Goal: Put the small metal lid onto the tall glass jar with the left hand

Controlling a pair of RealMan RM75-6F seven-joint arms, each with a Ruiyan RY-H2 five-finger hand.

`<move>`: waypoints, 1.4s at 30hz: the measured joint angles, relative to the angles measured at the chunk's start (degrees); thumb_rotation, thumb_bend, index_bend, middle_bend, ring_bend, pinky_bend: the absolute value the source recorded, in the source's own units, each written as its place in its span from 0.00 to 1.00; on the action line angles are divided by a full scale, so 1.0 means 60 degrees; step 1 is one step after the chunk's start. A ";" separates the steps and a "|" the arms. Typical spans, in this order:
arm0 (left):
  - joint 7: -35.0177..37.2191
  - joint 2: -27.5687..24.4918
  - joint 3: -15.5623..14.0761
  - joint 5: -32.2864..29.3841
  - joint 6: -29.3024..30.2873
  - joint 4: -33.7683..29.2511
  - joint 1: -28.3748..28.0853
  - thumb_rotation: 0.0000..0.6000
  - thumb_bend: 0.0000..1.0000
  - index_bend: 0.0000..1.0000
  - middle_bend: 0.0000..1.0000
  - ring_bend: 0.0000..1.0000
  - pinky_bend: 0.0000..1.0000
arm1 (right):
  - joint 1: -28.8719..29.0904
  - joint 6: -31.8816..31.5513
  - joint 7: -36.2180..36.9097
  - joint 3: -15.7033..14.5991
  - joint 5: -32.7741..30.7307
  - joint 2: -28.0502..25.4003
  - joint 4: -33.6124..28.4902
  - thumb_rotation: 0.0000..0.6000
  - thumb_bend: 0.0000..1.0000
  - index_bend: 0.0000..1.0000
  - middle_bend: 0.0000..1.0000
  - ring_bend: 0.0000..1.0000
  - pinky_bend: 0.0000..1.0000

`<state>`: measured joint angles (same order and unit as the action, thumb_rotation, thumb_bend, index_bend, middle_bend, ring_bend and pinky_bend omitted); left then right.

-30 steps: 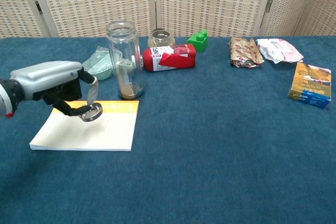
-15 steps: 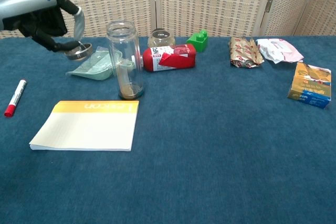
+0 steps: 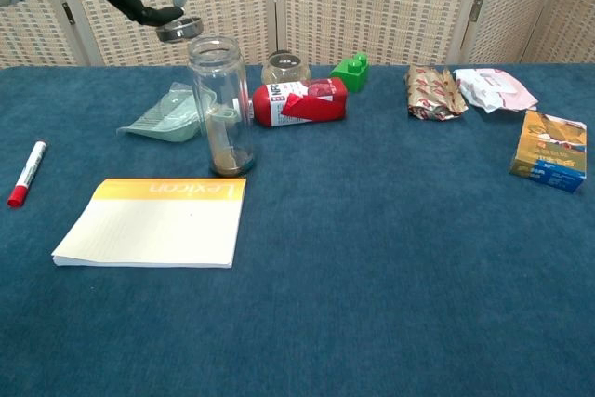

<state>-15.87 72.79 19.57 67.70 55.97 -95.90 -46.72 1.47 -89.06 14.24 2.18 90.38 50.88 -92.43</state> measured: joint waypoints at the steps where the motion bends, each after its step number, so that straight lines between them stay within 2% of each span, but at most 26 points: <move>1: -0.0072 0.0041 0.0029 -0.0109 -0.0062 0.0044 -0.0098 1.00 0.55 0.61 1.00 1.00 1.00 | -0.0014 -0.0025 -0.0003 0.0004 -0.0011 -0.0007 -0.0002 1.00 0.31 0.02 0.20 0.08 0.23; 9: -0.0651 0.0545 0.0092 -0.0932 -0.0428 0.0720 -0.0796 1.00 0.55 0.61 1.00 1.00 1.00 | -0.0117 -0.0089 0.0064 -0.0002 -0.0103 -0.0089 0.0039 1.00 0.31 0.02 0.20 0.08 0.23; 19: -0.1055 0.0905 -0.0020 -0.1652 -0.0501 0.1420 -0.1221 1.00 0.54 0.61 1.00 1.00 1.00 | -0.0113 -0.0020 0.0144 -0.0002 -0.0133 -0.0054 0.0148 1.00 0.30 0.02 0.20 0.08 0.23; 42: -0.1722 0.1177 -0.0501 -0.1912 -0.0182 0.1607 -0.1547 1.00 0.52 0.60 1.00 1.00 1.00 | -0.0204 -0.0068 0.0247 -0.0033 -0.0144 0.0000 0.0264 1.00 0.30 0.02 0.20 0.08 0.23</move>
<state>-26.20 79.86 16.56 56.23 54.88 -86.26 -56.00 0.25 -89.47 15.72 1.98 89.51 50.88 -90.85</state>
